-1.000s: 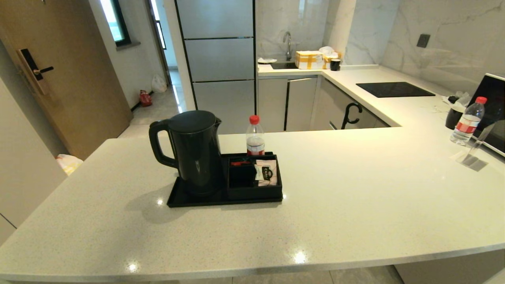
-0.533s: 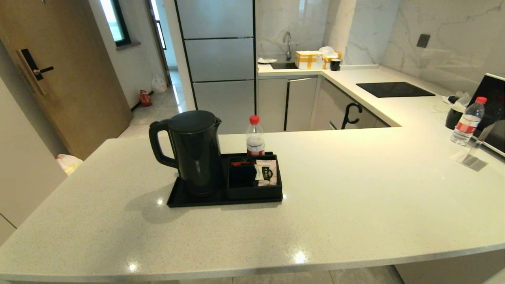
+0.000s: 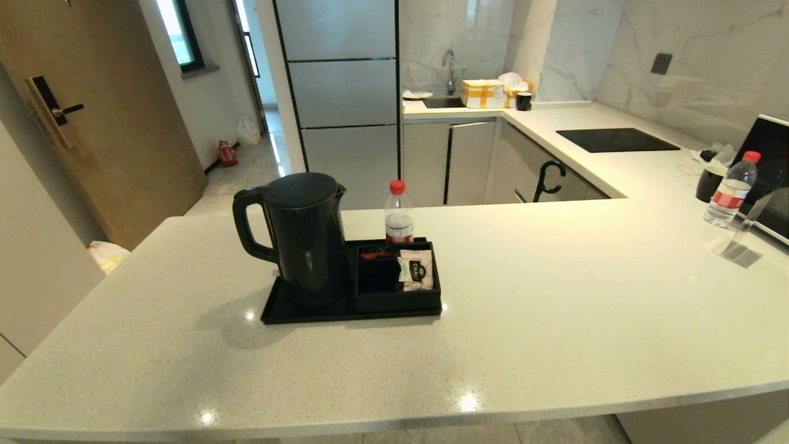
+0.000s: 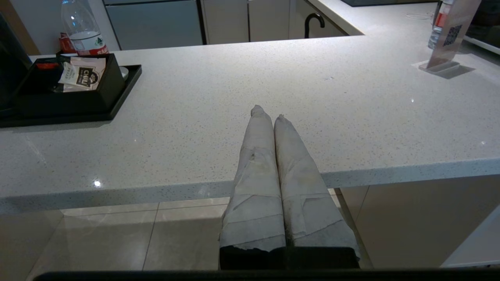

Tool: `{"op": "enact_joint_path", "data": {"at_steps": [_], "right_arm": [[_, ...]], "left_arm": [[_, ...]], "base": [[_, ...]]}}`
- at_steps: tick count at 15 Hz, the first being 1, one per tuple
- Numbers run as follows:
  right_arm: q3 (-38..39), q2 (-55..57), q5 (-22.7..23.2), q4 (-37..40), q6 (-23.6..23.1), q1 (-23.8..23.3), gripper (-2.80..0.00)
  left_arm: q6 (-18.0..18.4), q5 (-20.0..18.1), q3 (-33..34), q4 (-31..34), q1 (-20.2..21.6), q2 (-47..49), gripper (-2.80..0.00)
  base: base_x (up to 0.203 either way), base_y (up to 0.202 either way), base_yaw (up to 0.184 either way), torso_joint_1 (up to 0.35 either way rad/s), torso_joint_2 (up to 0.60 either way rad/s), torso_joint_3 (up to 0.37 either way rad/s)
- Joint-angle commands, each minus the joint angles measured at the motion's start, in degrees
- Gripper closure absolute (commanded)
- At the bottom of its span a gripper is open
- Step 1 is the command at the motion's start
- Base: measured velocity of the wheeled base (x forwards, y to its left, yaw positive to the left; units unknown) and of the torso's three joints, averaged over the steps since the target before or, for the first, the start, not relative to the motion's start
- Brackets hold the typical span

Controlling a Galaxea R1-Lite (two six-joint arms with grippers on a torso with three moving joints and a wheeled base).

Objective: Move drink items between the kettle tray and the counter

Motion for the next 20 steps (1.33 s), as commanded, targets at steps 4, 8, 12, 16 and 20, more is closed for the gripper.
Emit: {"op": "enact_joint_path", "data": {"at_steps": [4,8,12,16,20], "right_arm": [[1.49,0.22,0.16,0.92,-0.2,0.01,0.0],[0.35,2.16,0.16,4.43,-0.2,0.01,0.0],[0.35,1.45,0.16,4.35,-0.24,0.01,0.0],[1.14,0.05,-0.1,1.71,-0.11,0.01,0.0],[1.32,0.05,-0.02,1.01,-0.11,0.01,0.0]], "left_arm": [[0.56,-0.04,2.29,0.09,0.02,0.02,0.0],[1.35,-0.31,2.29,0.17,0.02,0.02,0.0],[1.61,-0.48,2.29,0.17,0.02,0.02,0.0],[2.67,-0.48,2.29,0.61,0.02,0.02,0.0],[1.35,-0.31,2.29,0.0,0.02,0.02,0.0]], "base": [[0.0,0.0,0.0,0.0,0.0,0.0],[0.0,0.0,0.0,0.0,0.0,0.0],[0.0,0.0,0.0,0.0,0.0,0.0],[0.0,0.0,0.0,0.0,0.0,0.0],[0.0,0.0,0.0,0.0,0.0,0.0]]}}
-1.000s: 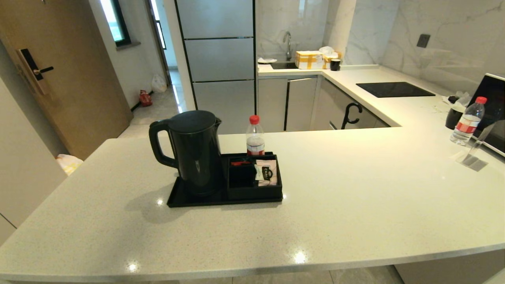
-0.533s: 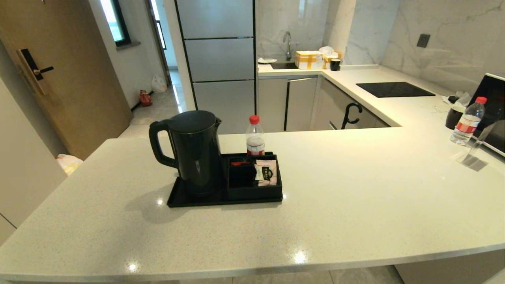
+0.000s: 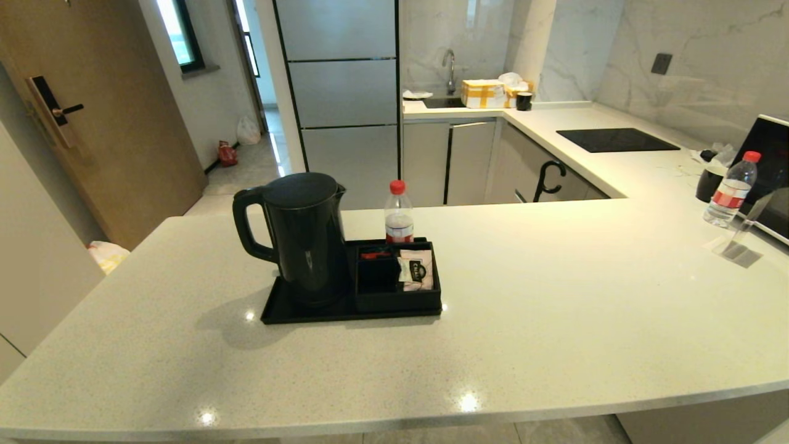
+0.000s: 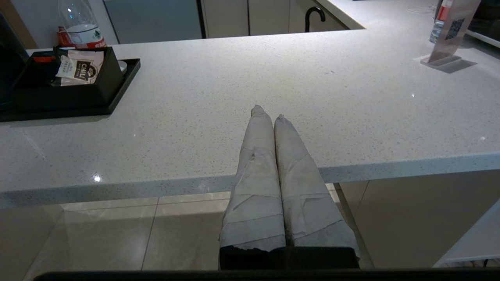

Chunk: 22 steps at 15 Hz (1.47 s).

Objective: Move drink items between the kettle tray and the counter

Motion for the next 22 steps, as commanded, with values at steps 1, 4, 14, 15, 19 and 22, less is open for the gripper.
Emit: {"op": "enact_joint_path", "data": {"at_steps": [1,4,14,15,19,22], "right_arm": [[1.32,-0.02,0.0,-0.05,-0.03,0.01,0.0],[1.32,-0.02,0.0,-0.05,-0.03,0.01,0.0],[1.32,-0.02,0.0,-0.14,-0.03,0.01,0.0],[1.32,-0.02,0.0,-0.14,-0.03,0.01,0.0],[1.32,-0.02,-0.09,-0.14,1.37,0.01,0.0],[1.32,-0.02,-0.09,-0.14,3.05,0.01,0.0]], "left_arm": [[-1.57,0.16,2.29,-0.1,0.02,0.02,0.0],[-1.76,0.2,2.29,-0.1,0.02,0.02,0.0],[-1.85,0.2,2.29,-0.1,0.02,0.02,0.0],[-1.85,0.2,2.29,-0.1,0.02,0.02,0.0],[-1.85,0.2,2.29,-0.1,0.02,0.02,0.0],[-1.85,0.2,2.29,-0.1,0.02,0.11,0.0]], "base": [[0.0,0.0,0.0,0.0,0.0,0.0],[0.0,0.0,0.0,0.0,0.0,0.0],[0.0,0.0,0.0,0.0,0.0,0.0],[0.0,0.0,0.0,0.0,0.0,0.0],[0.0,0.0,0.0,0.0,0.0,0.0],[0.0,0.0,0.0,0.0,0.0,0.0]]}}
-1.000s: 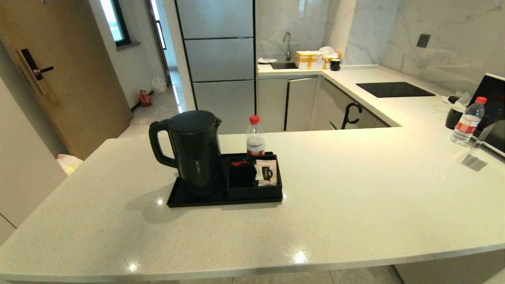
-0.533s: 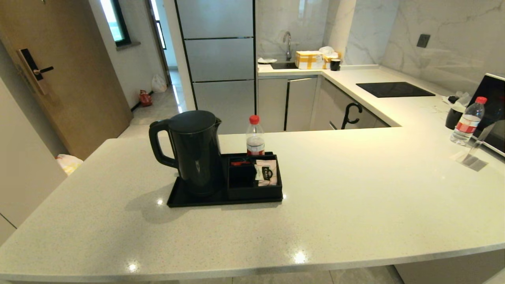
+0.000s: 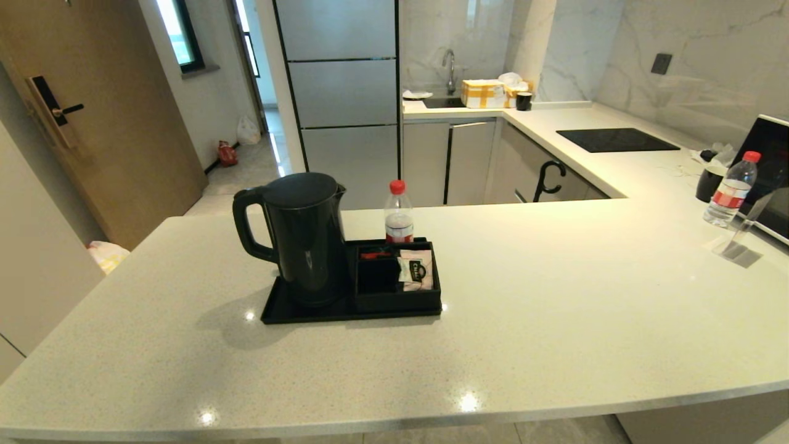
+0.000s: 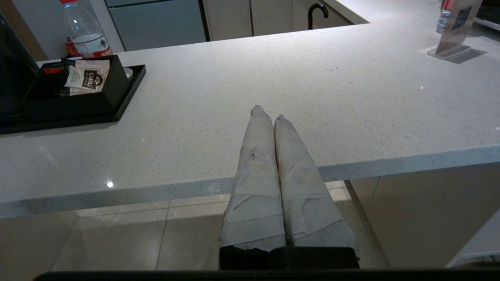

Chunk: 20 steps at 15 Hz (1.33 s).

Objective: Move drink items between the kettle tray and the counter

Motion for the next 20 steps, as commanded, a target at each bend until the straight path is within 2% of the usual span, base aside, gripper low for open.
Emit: {"op": "enact_joint_path", "data": {"at_steps": [1,20], "right_arm": [[1.32,-0.02,-0.02,-0.05,0.02,0.01,0.0],[1.76,-0.02,-0.02,-1.28,-0.33,0.01,0.0]], "left_arm": [[-0.08,-0.02,2.29,-0.16,0.02,0.09,0.0],[-0.08,-0.02,2.29,-0.16,0.02,0.0,0.0]], "base": [[0.0,0.0,0.0,0.0,0.0,0.0],[0.0,0.0,0.0,0.0,0.0,0.0]]}}
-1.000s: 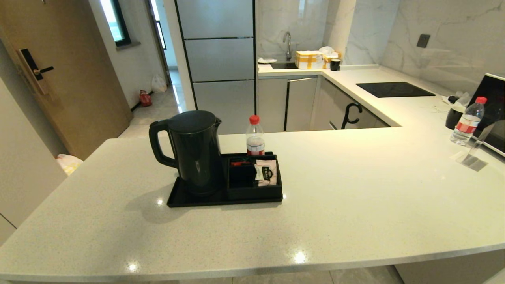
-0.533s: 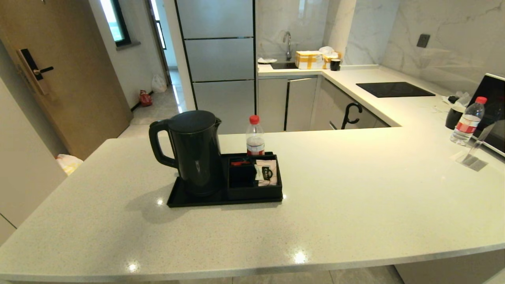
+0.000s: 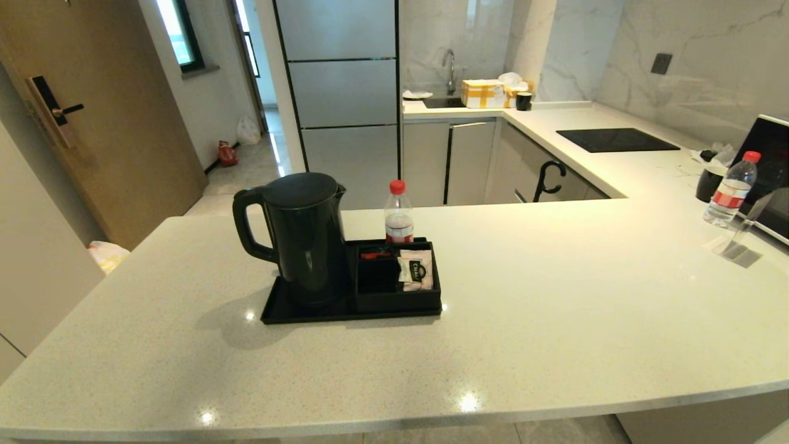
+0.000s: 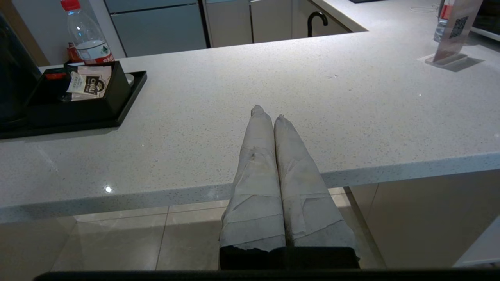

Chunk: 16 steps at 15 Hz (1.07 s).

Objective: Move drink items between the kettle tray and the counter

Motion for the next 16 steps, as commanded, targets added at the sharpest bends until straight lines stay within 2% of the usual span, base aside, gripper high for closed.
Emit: {"op": "enact_joint_path", "data": {"at_steps": [1,16], "right_arm": [[1.76,-0.02,-0.09,0.0,0.52,-0.02,0.0],[1.76,-0.02,-0.2,-0.07,1.0,-0.02,0.0]], "left_arm": [[0.03,-0.02,2.29,-0.08,0.02,0.02,0.0],[0.03,-0.02,2.29,-0.08,0.02,0.02,0.0]], "base": [[0.0,0.0,0.0,0.0,0.0,0.0],[0.0,0.0,0.0,0.0,0.0,0.0]]}}
